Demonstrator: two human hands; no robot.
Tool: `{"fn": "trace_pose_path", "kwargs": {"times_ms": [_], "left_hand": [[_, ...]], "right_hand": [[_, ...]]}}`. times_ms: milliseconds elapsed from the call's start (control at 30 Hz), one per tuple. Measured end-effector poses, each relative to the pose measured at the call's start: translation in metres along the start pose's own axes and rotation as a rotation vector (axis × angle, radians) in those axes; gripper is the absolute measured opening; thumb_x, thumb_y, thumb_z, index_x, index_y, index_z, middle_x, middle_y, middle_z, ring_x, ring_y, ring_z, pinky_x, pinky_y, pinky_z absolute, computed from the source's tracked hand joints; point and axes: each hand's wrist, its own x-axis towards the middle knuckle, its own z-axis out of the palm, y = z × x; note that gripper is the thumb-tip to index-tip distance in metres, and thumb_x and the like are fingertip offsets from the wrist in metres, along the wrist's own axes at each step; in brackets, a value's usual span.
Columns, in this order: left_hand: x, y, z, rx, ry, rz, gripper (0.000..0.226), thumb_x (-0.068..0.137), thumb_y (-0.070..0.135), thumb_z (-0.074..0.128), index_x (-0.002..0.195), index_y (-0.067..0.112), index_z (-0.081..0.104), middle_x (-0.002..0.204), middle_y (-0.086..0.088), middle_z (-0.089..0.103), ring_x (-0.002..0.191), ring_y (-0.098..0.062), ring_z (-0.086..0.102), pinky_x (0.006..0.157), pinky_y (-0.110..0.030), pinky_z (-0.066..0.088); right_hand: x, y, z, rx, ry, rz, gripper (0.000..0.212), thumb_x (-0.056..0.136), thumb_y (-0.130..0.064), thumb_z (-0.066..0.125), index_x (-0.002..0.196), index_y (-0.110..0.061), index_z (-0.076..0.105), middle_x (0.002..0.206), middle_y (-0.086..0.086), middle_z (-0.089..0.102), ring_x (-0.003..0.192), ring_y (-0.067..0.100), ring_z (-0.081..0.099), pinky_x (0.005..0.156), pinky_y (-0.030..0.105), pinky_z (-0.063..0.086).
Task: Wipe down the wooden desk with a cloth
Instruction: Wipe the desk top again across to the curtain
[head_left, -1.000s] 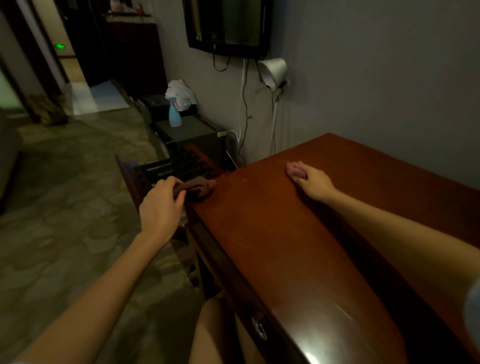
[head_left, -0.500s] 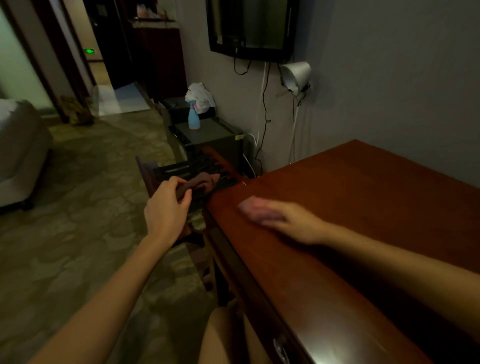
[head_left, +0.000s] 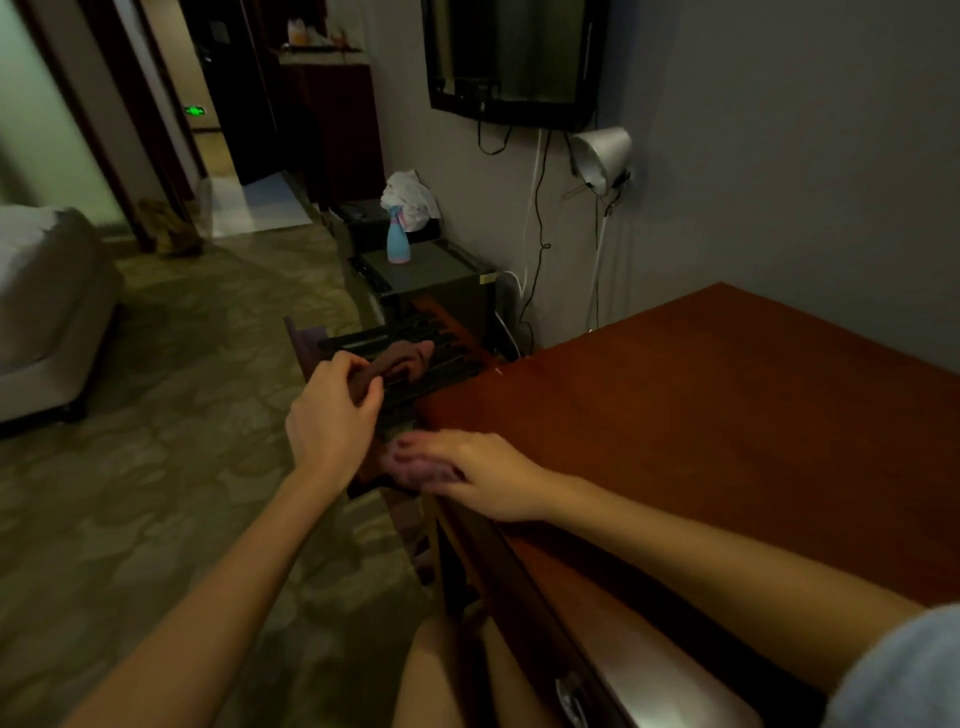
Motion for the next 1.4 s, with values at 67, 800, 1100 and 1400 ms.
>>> {"fn": "trace_pose_path", "kwargs": {"times_ms": [67,800,1100,1400], "left_hand": [[-0.002,0.007,0.007,-0.010,-0.019,0.037,0.022,0.090,0.033,0.058,0.109,0.021,0.059,0.105,-0.003,0.061,0.089,-0.027,0.063,0.067,-0.035,0.048],[-0.017,0.055,0.060,0.116,-0.235,0.199,0.033,0.090,0.027,0.060,0.123,0.019,0.058,0.120,-0.008,0.055,0.115,-0.029,0.050,0.108,-0.053,0.029],[-0.045,0.052,0.024,-0.207,-0.552,0.565,0.048,0.091,0.049,0.048,0.135,0.029,0.048,0.132,0.010,0.052,0.122,-0.007,0.048,0.099,-0.027,0.040],[-0.059,0.063,0.027,-0.045,-0.342,0.565,0.049,0.084,0.039,0.065,0.126,0.023,0.048,0.120,0.004,0.057,0.106,-0.013,0.057,0.078,-0.023,0.046]], "right_hand": [[-0.032,0.001,-0.012,0.102,-0.060,-0.042,0.046,0.096,-0.023,0.051,0.141,-0.024,0.043,0.150,-0.005,0.036,0.138,0.005,0.031,0.113,0.022,0.022],[-0.082,0.010,-0.029,-0.104,0.170,0.246,0.045,0.091,-0.035,0.058,0.135,-0.034,0.047,0.128,0.002,0.040,0.115,0.015,0.036,0.097,0.025,0.032],[-0.083,0.036,-0.071,0.259,0.177,0.503,0.064,0.081,-0.035,0.071,0.136,-0.019,0.042,0.135,0.003,0.045,0.120,0.014,0.046,0.093,0.023,0.043],[-0.051,0.067,-0.087,0.748,0.272,0.650,0.046,0.081,-0.021,0.071,0.123,-0.019,0.054,0.122,0.001,0.056,0.112,0.016,0.054,0.094,0.033,0.049]]}}
